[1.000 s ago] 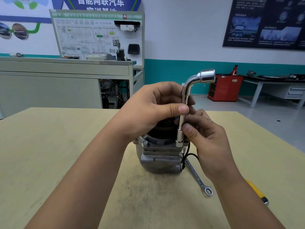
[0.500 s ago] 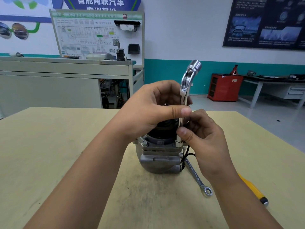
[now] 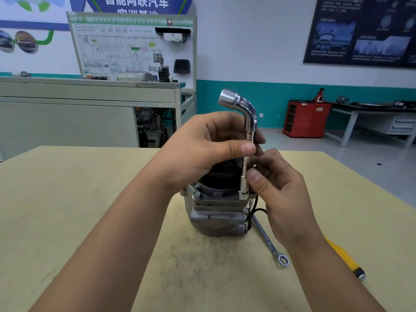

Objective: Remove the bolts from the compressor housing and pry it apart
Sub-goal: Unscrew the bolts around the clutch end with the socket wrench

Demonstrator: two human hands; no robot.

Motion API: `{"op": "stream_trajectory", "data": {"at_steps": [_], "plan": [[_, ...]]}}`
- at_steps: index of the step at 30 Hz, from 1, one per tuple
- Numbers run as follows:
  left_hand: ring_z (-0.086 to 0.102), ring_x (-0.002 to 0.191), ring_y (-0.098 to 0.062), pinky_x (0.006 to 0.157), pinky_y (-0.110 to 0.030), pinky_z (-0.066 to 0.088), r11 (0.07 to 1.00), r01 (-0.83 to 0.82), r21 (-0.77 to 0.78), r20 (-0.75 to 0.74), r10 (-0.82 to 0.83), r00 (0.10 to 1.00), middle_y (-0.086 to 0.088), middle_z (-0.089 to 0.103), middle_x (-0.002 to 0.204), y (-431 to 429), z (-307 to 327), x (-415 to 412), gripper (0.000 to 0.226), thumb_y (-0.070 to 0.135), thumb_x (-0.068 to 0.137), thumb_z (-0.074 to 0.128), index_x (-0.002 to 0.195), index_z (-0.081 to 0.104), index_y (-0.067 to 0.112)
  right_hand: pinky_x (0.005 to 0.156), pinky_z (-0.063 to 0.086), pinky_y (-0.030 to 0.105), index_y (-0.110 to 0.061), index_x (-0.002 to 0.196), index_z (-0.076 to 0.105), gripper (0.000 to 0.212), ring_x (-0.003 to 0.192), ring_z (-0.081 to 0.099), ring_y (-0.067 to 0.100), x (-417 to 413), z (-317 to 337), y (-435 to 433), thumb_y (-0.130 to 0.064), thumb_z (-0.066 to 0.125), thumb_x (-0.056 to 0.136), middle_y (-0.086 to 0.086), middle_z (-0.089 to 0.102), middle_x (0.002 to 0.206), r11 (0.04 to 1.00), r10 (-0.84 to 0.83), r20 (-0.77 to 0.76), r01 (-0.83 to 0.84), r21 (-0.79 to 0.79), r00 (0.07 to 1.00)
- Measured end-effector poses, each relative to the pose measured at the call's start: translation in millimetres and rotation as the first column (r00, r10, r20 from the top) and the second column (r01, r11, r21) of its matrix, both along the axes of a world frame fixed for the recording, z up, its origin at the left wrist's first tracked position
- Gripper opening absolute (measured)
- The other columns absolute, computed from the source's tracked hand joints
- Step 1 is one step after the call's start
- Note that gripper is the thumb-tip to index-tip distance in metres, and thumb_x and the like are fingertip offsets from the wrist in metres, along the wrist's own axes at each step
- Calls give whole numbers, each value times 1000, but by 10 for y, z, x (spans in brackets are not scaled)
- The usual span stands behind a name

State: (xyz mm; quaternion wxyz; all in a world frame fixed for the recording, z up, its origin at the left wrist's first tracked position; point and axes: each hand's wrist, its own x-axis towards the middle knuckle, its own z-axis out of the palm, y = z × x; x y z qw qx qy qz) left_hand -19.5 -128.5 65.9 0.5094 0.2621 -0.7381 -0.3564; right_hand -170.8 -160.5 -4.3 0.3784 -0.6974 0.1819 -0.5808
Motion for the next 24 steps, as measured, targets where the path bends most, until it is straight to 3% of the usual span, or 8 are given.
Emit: {"op": "stream_trajectory", "data": {"at_steps": [7,11,15,19,24], "plan": [[66,75,-3,72,-15,50,998,-59,-13,12,59,998,11,70,73,30,23,-21,12,14,69,75,77,67,21,69,50,31,-38,77,66,18,80,58,18,10,-4,17,-37,72,61,10,56,89,999,-25,-3,25,30,1000],[66,75,-5,73,-16,49,998,-60,-31,26,61,998,11,70,74,20,24,-19,14,13,71,70,72,68,27,67,49,27,-38,77,66,16,78,56,13,15,3,-5,-36,71,63,3,53,85,999,-39,-17,39,25,999],[68,77,-5,73,-16,50,1000,4,7,6,-4,1000,8,72,77,8,16,-1,17,8,76,66,82,71,23,66,47,23,-36,76,67,18,77,55,10,15,-7,-25,-19,67,70,-5,52,81,999,-42,-5,43,26,999],[69,81,-5,75,-15,50,998,55,30,26,-56,998,5,74,81,-6,4,1,19,5,82,60,94,69,16,74,51,27,-27,82,69,13,85,58,16,5,-22,-32,-18,65,73,1,54,88,999,-23,15,23,35,1000],[69,84,-6,77,-17,51,999,50,22,28,-51,998,4,75,84,-5,8,20,26,5,88,54,95,72,22,80,50,25,-33,85,73,20,91,59,12,17,-27,-50,-18,63,76,-6,56,90,1000,-7,37,7,26,999]]}}
